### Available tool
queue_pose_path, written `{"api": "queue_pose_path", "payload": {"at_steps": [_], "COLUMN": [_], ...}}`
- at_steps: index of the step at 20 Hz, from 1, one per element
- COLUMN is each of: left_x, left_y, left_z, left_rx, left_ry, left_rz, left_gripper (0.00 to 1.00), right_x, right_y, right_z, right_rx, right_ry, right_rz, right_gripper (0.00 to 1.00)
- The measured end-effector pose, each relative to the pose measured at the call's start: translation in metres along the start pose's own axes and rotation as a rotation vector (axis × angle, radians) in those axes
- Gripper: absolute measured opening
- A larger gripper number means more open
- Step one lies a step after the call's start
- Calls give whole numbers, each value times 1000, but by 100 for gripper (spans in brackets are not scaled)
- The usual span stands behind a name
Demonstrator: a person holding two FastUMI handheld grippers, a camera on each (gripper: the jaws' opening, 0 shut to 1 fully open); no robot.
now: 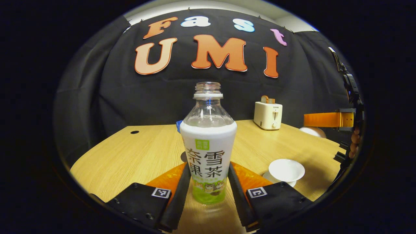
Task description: Open the teacup lid with one hand, grasp the water bottle and pour water into the teacup with the other hand; after pouring, place the water bottle on the coaster and then close the teacup lid.
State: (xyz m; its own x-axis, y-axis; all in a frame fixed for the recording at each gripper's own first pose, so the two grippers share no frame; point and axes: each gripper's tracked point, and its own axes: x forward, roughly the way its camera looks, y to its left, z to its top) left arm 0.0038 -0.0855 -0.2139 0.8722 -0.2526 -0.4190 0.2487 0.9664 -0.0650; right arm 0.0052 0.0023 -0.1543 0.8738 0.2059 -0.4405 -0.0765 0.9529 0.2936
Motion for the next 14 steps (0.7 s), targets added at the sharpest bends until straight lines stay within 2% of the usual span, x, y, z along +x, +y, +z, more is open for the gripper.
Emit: {"api": "queue_pose_path", "payload": {"at_steps": [2,5,14], "left_x": [-1,1,1], "left_y": [0,4,-8], "left_z": [2,6,26], "left_rx": [9,61,463], "left_ry": [2,-2,-34], "left_rz": [4,18,67], "left_gripper": [65,67,65], "right_x": [-1,-3,-17], "right_y": [-3,-5,-19], "right_z": [2,5,13], "right_rx": [0,-7,-31], "right_ry": [-9,-22,-54], "right_rz": [-9,-14,-36], "right_gripper": [18,18,18]}}
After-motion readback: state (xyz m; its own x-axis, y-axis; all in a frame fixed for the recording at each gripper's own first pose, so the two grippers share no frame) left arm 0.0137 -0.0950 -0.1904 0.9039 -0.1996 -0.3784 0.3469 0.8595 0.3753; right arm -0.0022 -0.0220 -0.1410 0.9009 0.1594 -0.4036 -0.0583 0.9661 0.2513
